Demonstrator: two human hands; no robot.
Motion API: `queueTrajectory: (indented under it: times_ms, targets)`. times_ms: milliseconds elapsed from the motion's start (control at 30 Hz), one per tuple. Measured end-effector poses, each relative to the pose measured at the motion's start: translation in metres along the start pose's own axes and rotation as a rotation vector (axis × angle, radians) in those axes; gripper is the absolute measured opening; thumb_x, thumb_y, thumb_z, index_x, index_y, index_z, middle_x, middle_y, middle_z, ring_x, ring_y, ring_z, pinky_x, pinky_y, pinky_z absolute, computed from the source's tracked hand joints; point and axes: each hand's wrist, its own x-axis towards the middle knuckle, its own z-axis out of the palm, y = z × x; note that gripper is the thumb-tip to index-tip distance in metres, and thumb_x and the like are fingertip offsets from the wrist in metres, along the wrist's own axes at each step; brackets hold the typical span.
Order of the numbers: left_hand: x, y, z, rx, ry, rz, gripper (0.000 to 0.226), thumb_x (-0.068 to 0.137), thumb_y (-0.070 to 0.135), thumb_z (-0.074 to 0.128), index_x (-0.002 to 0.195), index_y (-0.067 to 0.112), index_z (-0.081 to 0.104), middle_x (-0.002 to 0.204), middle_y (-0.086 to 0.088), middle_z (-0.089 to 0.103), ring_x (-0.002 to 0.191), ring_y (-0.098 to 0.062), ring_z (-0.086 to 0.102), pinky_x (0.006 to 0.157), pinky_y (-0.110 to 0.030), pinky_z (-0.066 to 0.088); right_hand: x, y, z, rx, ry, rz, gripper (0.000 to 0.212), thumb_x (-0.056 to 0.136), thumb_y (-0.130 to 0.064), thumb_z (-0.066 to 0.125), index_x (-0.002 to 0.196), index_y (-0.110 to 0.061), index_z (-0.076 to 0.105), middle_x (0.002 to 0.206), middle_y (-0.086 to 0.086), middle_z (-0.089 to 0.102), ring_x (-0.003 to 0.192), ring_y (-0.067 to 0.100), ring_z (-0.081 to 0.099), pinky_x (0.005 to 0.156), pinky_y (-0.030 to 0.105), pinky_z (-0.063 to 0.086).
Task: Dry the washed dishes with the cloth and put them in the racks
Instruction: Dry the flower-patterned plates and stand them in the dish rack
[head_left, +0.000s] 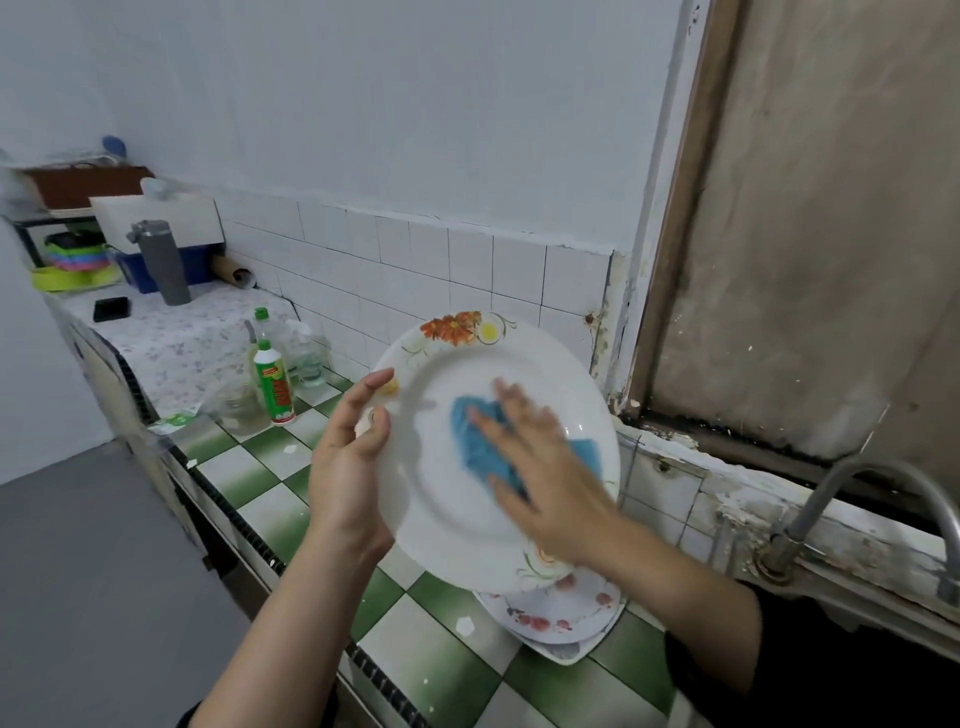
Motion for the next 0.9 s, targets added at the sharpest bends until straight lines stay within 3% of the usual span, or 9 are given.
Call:
queueTrajectory:
  times_ms: [100,200,400,567,633,667,700,733,900]
  targets:
    - [-0.004,-0.003,-0.003,0.046,0.037,0.054,0.04,0.099,0.003,0.046,0.101,0.035,0.071,0.114,-0.001,0.065,0.075,-0.018,0.06,0.064,-0.026,0.055,0.022,0.034,-0.011,-0.042,0.271,0.274,0.063,0.099,-0.028,0.037,0.155,-0.02,0.01,0.162,-0.001,-0.012,0.148,0.011,-0.014,0.123,0.047,0.007]
    - [-0.012,-0.014,0.012,0.108,-0.001,0.106,0.047,0.098,0.001,0.046,0.104,0.039,0.072,0.118,0.012,0.068,0.102,-0.019,0.06,0.091,-0.035,0.051,0.043,0.014,-0.007,0.151,0.428,0.29,0.063,0.1,-0.022,0.041,0.155,-0.015,0.012,0.164,0.001,-0.004,0.151,0.016,-0.002,0.122,0.029,0.008]
    - [-0.005,-0.01,0.008,0.141,0.045,0.188,0.038,0.103,0.012,0.042,0.123,0.038,0.06,0.128,0.01,0.064,0.122,-0.013,0.056,0.108,-0.042,0.042,0.007,-0.025,0.014,0.138,-0.009,-0.184,0.064,0.102,-0.035,0.038,0.154,-0.018,0.005,0.164,-0.003,0.002,0.15,0.005,-0.003,0.124,0.033,0.001]
    - [-0.012,-0.008,0.001,0.237,-0.007,0.275,0.039,0.102,0.01,0.041,0.123,0.039,0.056,0.077,0.024,0.064,0.083,0.004,0.057,0.082,-0.012,0.046,0.003,0.049,0.002,-0.004,0.179,0.234,0.062,0.096,-0.062,0.019,0.152,-0.038,0.006,0.164,-0.005,-0.007,0.149,0.011,-0.015,0.123,0.046,0.001]
    - [-0.015,-0.015,0.006,0.247,-0.053,0.271,0.039,0.102,0.008,0.04,0.123,0.037,0.055,0.106,0.015,0.072,0.095,0.002,0.064,0.078,-0.008,0.046,0.016,0.045,0.001,0.032,0.347,0.278,0.061,0.097,-0.048,0.024,0.152,-0.029,0.005,0.164,-0.001,-0.004,0.151,0.014,-0.009,0.123,0.04,0.0]
    - [-0.017,-0.019,0.01,0.254,-0.071,0.271,0.039,0.102,0.008,0.04,0.124,0.037,0.055,0.124,0.001,0.062,0.12,-0.024,0.045,0.081,-0.009,0.046,0.024,0.034,0.003,0.082,0.411,0.274,0.062,0.098,-0.043,0.026,0.153,-0.025,0.004,0.163,-0.001,-0.002,0.151,0.013,-0.006,0.123,0.036,0.0]
    - [-0.019,-0.022,0.014,0.265,-0.095,0.275,0.039,0.102,0.008,0.04,0.124,0.037,0.054,0.131,-0.01,0.055,0.095,0.006,0.045,0.086,-0.01,0.047,0.031,0.019,0.004,0.151,0.435,0.252,0.062,0.099,-0.04,0.029,0.153,-0.021,0.004,0.163,-0.002,-0.001,0.151,0.012,-0.004,0.123,0.033,0.0]
    - [-0.021,-0.023,0.019,0.273,-0.11,0.285,0.04,0.102,0.007,0.04,0.125,0.036,0.054,0.133,-0.012,0.055,0.118,-0.005,0.056,0.09,-0.011,0.046,0.034,0.001,0.007,0.212,0.417,0.199,0.063,0.1,-0.039,0.031,0.153,-0.019,0.003,0.162,-0.002,0.001,0.151,0.011,-0.003,0.123,0.03,0.0]
    - [-0.005,-0.004,0.007,0.167,-0.002,0.293,0.04,0.102,0.004,0.039,0.127,0.032,0.054,0.098,0.022,0.067,0.088,0.006,0.063,0.084,-0.014,0.052,0.002,-0.024,0.027,0.154,0.12,-0.166,0.06,0.1,-0.034,0.037,0.154,-0.014,0.018,0.163,-0.001,0.013,0.151,0.012,0.005,0.123,0.038,0.007]
